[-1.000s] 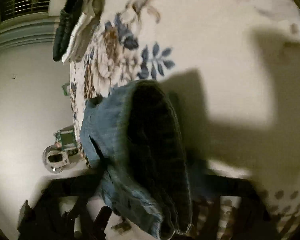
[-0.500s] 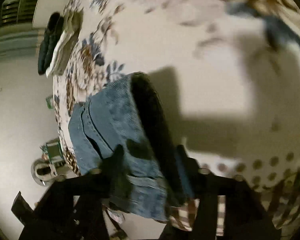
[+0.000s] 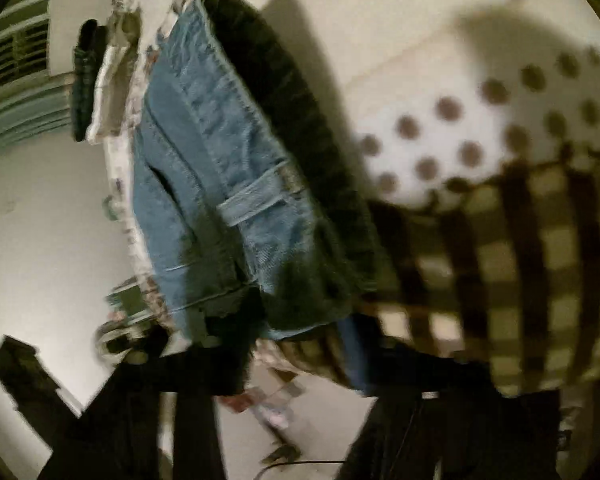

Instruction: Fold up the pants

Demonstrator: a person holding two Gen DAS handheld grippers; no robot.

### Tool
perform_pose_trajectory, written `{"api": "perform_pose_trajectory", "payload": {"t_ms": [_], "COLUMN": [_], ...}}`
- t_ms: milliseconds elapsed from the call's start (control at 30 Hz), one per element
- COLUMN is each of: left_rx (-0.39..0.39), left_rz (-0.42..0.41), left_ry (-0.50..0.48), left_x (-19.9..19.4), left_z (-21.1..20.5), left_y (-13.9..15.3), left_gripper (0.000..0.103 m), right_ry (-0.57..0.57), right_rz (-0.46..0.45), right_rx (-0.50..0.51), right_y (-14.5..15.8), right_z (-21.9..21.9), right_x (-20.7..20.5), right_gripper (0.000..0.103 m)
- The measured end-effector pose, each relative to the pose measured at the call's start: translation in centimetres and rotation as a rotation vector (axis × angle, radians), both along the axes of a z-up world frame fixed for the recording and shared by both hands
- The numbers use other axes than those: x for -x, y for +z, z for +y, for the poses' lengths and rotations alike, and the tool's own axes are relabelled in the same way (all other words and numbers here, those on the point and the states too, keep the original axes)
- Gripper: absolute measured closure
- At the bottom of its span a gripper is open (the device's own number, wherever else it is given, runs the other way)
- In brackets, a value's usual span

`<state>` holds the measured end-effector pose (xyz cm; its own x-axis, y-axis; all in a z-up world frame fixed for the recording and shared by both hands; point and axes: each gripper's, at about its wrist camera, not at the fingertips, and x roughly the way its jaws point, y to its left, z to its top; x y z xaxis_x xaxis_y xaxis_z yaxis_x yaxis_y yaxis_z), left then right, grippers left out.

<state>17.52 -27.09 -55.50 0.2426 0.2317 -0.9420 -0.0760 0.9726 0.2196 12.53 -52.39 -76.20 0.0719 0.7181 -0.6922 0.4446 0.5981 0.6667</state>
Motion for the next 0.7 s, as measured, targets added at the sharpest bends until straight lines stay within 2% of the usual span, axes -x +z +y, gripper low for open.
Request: {"api": "perform_pose_trajectory", "payload": {"t_ms": [33,100,167,267,333,367,400,433,500,567,667,700], "left_rx": [0.007,0.018,0.026,0.035,0.068,0.077,0.084,0.097,0.125,0.189,0.285,0.353], "left_rz": [-0.004,-0.009,-0.013,-0.013,-0.024,-0.033,-0.049,-0.062,-0.065,-0.048,0.005,0.023], "left_ry": [0.0,-0.004,-0.005,-0.003,0.012,0.018,0.029,0.038,0.062,0.084,0.112,0.127], "left_x": [-0.1,-0.4,-0.7,-1.3,-2.2,-2.7,-3.7,-4.7,-6.6,-8.7,-10.1,-10.0], "left_z": [0.3,0.9,1.5,2.6,4.0,4.7,5.8,6.8,8.8,11.1,13.7,14.8], "left_y": [0.1,0.2,0.3,0.4,1.0,1.3,1.7,1.9,1.7,0.7,-1.2,-1.9], "left_gripper": [0.017,0.017,0.017,0.017,0.017,0.017,0.017,0.017,0.017,0.017,0.017,0.017], "right_ry": [0.007,0.05,0.091,0.157,0.178,0.177,0.172,0.167,0.15,0.101,-0.063,-0.122], "right_rz": [-0.017,-0.038,-0.024,-0.041,-0.06,-0.082,-0.102,-0.134,-0.15,-0.151,-0.123,-0.108], "right_rx": [0.028,0.108,0.183,0.206,0.201,0.196,0.207,0.225,0.277,0.274,0.227,0.192], "right_y": [0.6,1.6,1.7,2.5,3.4,4.0,4.5,5.1,5.7,6.0,6.4,6.1], "right_z": [0.0,0.2,0.8,2.0,2.0,1.9,1.8,1.7,1.4,1.1,0.1,-0.7], "right_x": [0.2,0.6,0.9,0.0,-0.7,-0.9,-1.0,-1.1,-1.0,-0.4,2.3,3.6], "right_gripper": [0.077,0.081,0.081,0.079,0.068,0.058,0.034,0.025,0.025,0.025,0.022,0.02]}}
